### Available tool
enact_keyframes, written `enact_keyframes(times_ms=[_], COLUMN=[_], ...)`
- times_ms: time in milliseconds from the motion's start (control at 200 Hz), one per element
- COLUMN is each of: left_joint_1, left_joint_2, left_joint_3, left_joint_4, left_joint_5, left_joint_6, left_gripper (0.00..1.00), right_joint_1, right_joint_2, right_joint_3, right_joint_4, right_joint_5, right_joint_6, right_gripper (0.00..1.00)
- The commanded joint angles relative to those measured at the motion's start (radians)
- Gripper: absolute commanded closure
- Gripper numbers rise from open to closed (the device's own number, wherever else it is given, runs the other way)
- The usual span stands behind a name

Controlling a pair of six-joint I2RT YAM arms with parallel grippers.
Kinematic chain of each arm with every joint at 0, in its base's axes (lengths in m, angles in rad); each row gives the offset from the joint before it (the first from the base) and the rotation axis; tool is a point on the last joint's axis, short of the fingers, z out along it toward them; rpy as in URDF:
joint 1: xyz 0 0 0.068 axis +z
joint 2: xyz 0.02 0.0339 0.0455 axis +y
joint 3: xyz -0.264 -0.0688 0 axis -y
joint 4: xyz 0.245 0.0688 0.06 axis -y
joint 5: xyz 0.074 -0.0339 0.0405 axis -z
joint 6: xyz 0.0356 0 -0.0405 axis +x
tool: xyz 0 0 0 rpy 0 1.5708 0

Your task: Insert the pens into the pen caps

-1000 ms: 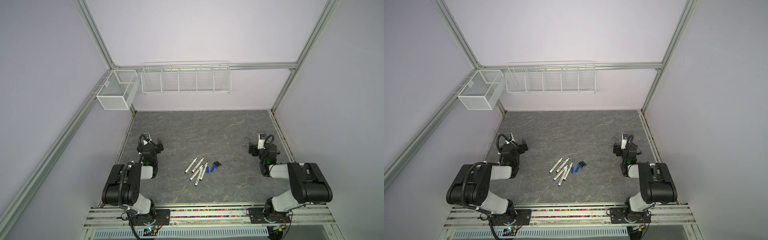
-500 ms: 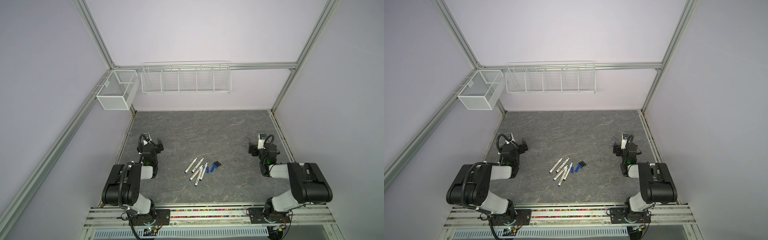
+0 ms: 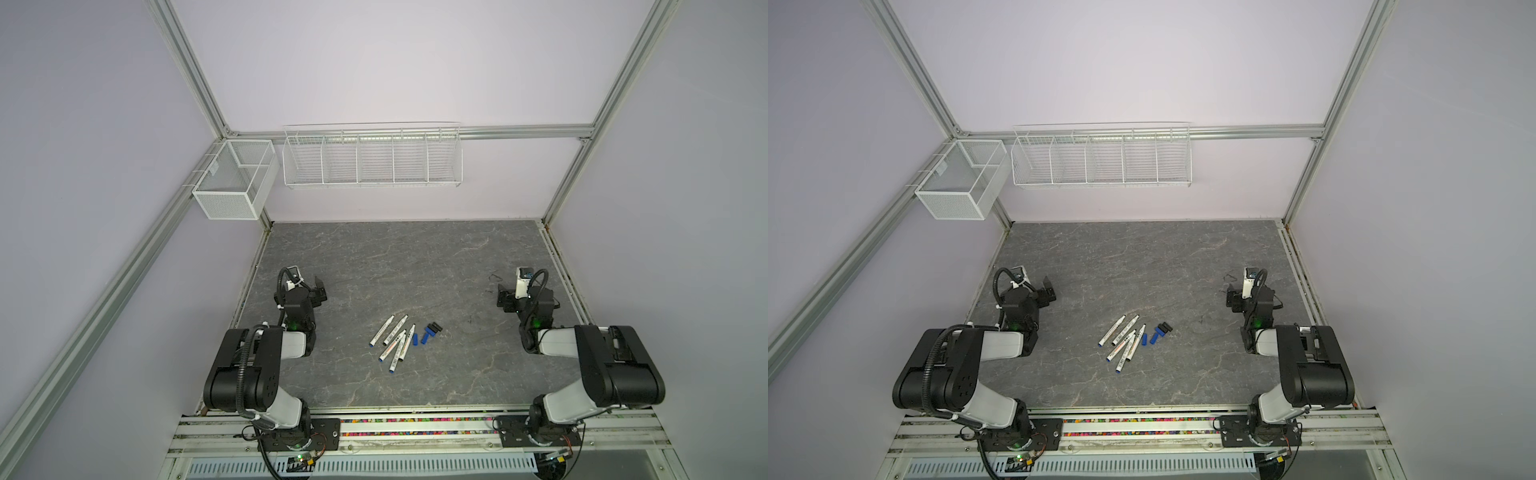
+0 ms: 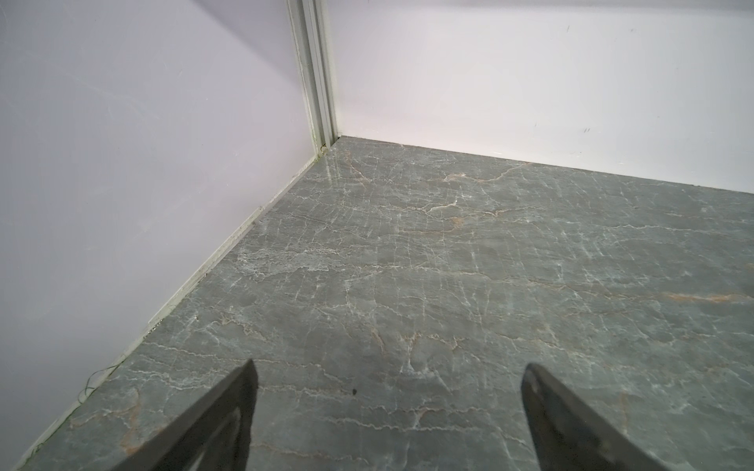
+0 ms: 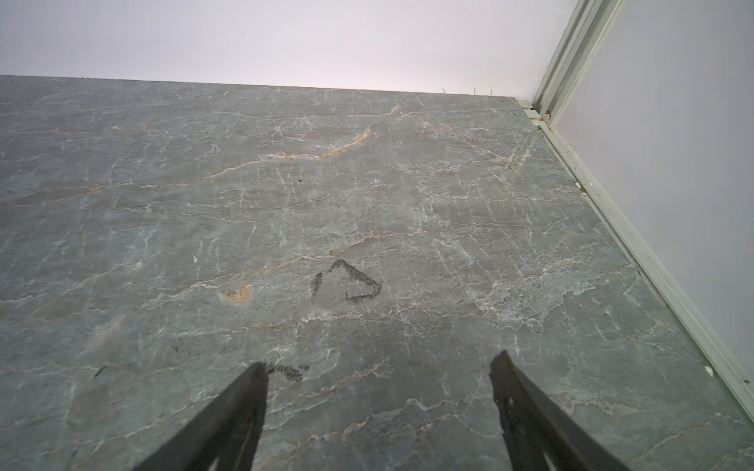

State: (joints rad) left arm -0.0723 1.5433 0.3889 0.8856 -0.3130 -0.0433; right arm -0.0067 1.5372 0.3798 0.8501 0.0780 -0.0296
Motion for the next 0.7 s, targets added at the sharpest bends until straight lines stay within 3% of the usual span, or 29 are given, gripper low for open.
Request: enact_keyframes(times_ms=[0,300,385,470,505,560,645,695], left_joint_1=[0.003,0.001,-0.038,-0.049,-0.053,-0.077,-0.186,-0.255], left_joint_2=[0.009,0.006,-0.094,-0.198,-0.236,-0.283,-0.333,-0.351], left_joint_3=[0.007,0.001,0.065,0.174,0.206,0.219,0.173,0.189], left_joint_4=[0.02,0.032,-0.164,-0.438,-0.53,-0.602,-0.593,-0.68], left_joint_5=[0.014,0.01,-0.078,-0.086,-0.122,-0.217,-0.391,-0.424], left_joint_6=[0.013,0.02,0.032,0.015,-0.054,-0.171,-0.27,-0.332], left_gripper=[0.0,0.0,0.0,0.0,0.0,0.0,0.01,0.01], right_joint_1=[-0.001,0.003,0.012,0.05,0.055,0.077,0.146,0.201], right_joint_2=[-0.009,-0.013,-0.043,-0.131,-0.14,-0.16,-0.227,-0.252], right_joint_3=[0.008,0.011,0.041,0.213,0.285,0.33,0.344,0.38], right_joint_4=[0.007,0.005,-0.053,-0.439,-0.57,-0.652,-0.699,-0.778], right_joint_5=[-0.002,-0.002,0.014,0.088,0.101,0.113,0.155,0.171], right_joint_6=[0.003,-0.004,-0.014,-0.005,0.033,0.088,0.191,0.245], right_gripper=[0.12,0.12,0.09,0.01,0.07,0.14,0.14,0.14])
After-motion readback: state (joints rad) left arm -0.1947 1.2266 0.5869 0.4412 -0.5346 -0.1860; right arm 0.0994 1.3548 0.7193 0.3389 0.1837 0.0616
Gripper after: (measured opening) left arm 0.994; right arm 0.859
